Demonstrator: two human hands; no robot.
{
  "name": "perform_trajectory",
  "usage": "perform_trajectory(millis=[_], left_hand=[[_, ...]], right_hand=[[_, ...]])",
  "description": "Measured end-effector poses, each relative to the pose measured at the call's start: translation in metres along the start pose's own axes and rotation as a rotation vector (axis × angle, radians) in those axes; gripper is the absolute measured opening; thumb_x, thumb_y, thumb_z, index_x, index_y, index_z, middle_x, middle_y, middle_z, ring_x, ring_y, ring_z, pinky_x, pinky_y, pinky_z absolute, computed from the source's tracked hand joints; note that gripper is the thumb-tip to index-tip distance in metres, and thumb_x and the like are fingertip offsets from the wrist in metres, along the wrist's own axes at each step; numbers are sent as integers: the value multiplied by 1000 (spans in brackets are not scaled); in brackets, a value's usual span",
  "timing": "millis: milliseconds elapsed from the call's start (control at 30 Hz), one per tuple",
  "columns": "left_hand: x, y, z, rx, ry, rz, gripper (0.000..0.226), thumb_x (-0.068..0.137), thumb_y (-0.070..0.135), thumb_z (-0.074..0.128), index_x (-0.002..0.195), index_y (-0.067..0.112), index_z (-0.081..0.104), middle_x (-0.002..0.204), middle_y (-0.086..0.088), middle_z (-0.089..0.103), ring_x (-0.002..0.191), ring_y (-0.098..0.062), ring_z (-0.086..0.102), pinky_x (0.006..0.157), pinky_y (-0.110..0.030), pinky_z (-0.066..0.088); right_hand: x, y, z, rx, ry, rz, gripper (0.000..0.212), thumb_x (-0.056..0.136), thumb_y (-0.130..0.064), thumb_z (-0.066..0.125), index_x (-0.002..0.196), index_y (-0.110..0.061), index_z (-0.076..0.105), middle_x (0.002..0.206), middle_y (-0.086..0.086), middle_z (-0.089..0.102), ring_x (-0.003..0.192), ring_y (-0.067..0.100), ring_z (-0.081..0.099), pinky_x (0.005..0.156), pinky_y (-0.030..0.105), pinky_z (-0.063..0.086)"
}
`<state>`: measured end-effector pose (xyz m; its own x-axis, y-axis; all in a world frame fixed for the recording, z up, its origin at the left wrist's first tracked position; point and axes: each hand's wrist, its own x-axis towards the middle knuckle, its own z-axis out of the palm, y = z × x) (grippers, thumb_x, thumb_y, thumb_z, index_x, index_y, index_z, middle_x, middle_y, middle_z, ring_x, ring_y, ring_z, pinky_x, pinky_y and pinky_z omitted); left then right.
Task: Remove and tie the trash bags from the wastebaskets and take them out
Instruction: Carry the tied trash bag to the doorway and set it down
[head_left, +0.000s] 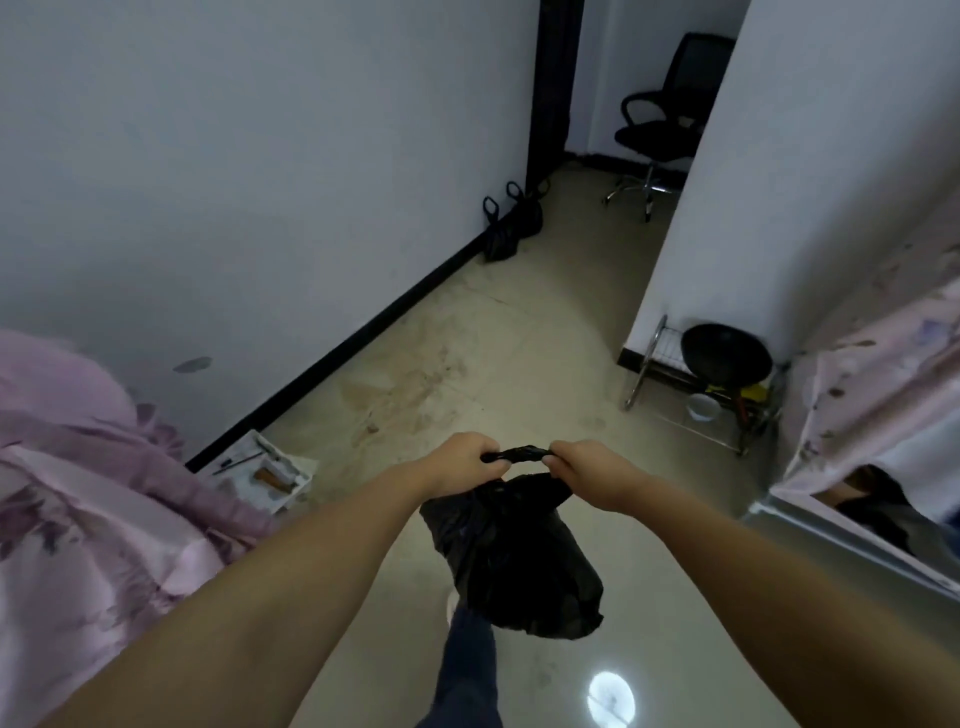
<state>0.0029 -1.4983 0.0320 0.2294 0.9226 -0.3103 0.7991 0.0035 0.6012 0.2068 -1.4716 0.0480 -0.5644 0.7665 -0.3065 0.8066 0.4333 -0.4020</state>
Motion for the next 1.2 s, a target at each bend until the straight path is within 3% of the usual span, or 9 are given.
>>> perform_trajectory(millis=[233,333,467,667,833,1033,1200], left_hand=[[163,-28,-120,-20,-14,17,33,91,32,52,61,20,45,59,2,40,54,-15,39,54,-29,29],[225,-32,-166,37,-8,21,30,92,32,51,66,17,48,58,4,42,52,-10,39,48,-20,28],[317,-48,-211,18,-20,24,34,91,30,52,59,20,45,60,2,42,55,-13,41,54,-27,29],[469,-68,-277,17,-11,-7,37,92,30,51,58,21,42,56,4,38,50,-10,36,50,-25,26],[593,-75,-337,-27,37,-24,37,91,30,53,56,27,43,57,7,42,51,-6,41,48,-17,28],[714,-101,-401,-132,32,-61,27,92,26,54,67,16,53,58,8,46,53,-2,43,43,-9,31],[826,-135,-465,-162,-18,-13,33,93,26,54,61,20,51,56,6,48,50,-4,44,41,-9,29]], right_hand=[[169,36,-91,22,45,25,26,100,-31,35,83,-15,47,73,4,50,70,24,48,62,32,33],[233,52,-128,19,74,33,25,100,-31,35,84,-15,48,77,6,51,70,23,47,63,31,33],[322,85,-166,7,67,41,24,100,-31,35,83,-16,45,77,6,51,71,23,47,63,31,32],[464,143,-233,19,59,11,25,100,-30,34,82,-16,44,64,-4,43,59,16,41,51,28,27],[579,196,-308,16,30,2,23,100,-30,35,83,-17,44,75,4,50,69,23,47,62,32,33],[706,238,-364,16,37,-54,21,98,-32,40,102,-14,51,76,5,54,68,25,51,65,41,43],[821,265,-403,37,74,-22,20,98,-32,39,98,-17,53,75,5,55,70,29,56,64,44,44]])
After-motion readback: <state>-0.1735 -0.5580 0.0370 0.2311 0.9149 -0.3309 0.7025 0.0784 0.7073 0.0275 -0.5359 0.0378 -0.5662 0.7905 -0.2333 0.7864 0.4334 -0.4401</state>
